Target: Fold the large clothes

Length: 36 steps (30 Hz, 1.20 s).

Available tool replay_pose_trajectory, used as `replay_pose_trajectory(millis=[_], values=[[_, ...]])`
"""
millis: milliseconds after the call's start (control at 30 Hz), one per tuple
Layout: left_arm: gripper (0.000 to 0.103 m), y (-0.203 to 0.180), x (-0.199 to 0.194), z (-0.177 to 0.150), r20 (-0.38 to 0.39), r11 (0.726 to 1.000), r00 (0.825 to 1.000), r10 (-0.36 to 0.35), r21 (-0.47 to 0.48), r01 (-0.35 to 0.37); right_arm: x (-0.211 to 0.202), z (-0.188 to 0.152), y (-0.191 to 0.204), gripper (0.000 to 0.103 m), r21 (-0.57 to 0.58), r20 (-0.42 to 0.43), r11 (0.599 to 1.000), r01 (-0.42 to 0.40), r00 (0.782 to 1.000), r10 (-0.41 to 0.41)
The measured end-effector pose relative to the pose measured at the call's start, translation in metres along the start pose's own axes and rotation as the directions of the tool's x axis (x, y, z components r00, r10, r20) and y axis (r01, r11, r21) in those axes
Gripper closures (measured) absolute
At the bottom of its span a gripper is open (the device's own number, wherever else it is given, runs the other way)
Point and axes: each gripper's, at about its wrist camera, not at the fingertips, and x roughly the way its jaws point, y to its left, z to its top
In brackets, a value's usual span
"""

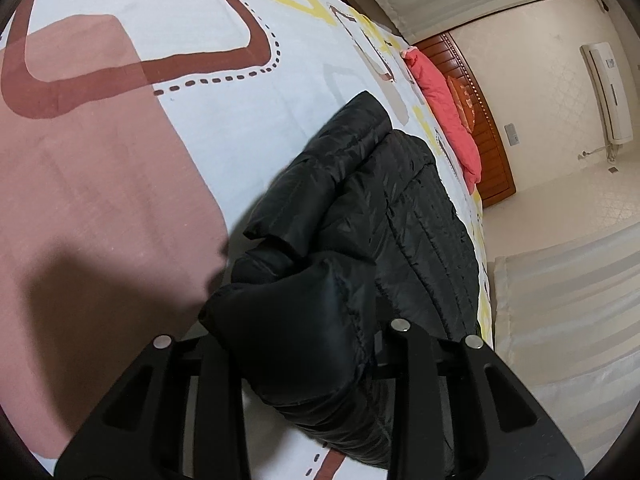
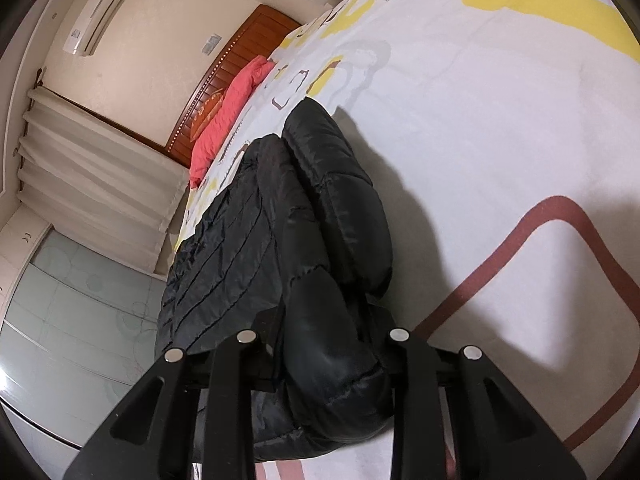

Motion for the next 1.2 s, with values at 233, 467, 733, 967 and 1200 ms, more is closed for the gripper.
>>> replay_pose_trajectory(millis=[233, 467, 733, 967, 1200], values=[[0.041, 0.005, -0.018, -0.002, 0.004, 0.998, 0.999, 0.054, 0.020, -0.054, -0.022, -0.005, -0.007, 0.054, -0.005, 0.004, 0.999, 0.035, 0.999, -0.035], [0.036, 0.012, -0.052, -0.005, 0.028, 0.983, 0.990, 0.137, 0.116, -0.139, -0.058, -0.001, -0.017, 0.049, -0.054, 0.049, 0.990, 0.133, 0.990, -0.130], [0.036, -0.022, -0.097, -0.015, 0.225, 0.850, 0.916, 0.331, 0.351, -0.394, -0.080, 0.005, 0.024, 0.050, -0.229, 0.170, 0.909, 0.347, 0.934, -0.314], [0.037, -0.115, -0.059, -0.049, 0.378, 0.612, 0.880, 0.287, 0.635, -0.472, -0.021, -0.025, 0.104, 0.069, -0.505, 0.094, 0.805, 0.312, 0.947, -0.308], [0.046, -0.185, 0.035, -0.077, 0.434, 0.427, 0.841, 0.322, 0.727, -0.538, 0.053, -0.055, 0.194, 0.069, -0.701, 0.106, 0.650, 0.294, 0.944, -0.312]])
